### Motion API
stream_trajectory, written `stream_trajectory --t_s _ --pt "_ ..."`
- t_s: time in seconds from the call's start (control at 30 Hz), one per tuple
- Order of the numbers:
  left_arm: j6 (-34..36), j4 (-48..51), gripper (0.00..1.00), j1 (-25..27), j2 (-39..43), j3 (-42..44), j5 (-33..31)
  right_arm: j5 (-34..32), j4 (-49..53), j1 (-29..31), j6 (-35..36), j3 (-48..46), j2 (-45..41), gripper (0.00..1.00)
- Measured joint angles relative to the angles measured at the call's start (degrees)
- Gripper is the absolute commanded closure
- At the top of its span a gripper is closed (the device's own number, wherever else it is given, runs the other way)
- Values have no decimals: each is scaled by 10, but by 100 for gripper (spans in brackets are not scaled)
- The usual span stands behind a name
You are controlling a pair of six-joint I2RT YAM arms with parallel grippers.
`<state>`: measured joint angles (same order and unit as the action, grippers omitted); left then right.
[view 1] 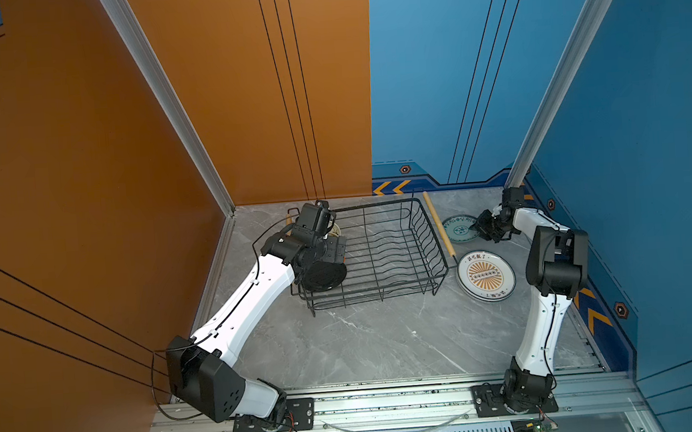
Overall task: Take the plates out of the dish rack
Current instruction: 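Set the blue-and-white plate on the table with right gripper while left reaches into rack, then grasp the black plate in the rack with the left gripper and lift it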
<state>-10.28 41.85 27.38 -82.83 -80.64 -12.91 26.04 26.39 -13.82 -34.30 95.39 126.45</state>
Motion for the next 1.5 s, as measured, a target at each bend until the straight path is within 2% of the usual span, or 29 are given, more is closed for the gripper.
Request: stream_trajectory --t_s 0.3,0.6,0.7,0.77,1.17,1.37,1.4,1.5 --pt "43 12 2 1 -5 0 23 14 -2 -1 -2 4 12 50" --pt "75 52 2 2 -54 -16 23 32 -12 -5 -4 7 19 32" --pt "88 64 2 3 -55 -18 23 40 -18 -6 -7 8 19 21" --pt "99 70 2 4 -55 -23 23 46 -24 -8 -11 8 19 1" --pt "230 168 1 25 -76 -96 25 37 -50 -24 -10 -9 4 0" --pt "281 210 12 12 -138 -137 25 37 -51 -34 -10 -31 -11 0" --pt "286 213 17 7 -150 -146 25 37 -54 -35 -10 -35 -14 0" --pt "300 217 24 -5 -179 -172 26 38 -62 -37 -11 -47 -20 0"
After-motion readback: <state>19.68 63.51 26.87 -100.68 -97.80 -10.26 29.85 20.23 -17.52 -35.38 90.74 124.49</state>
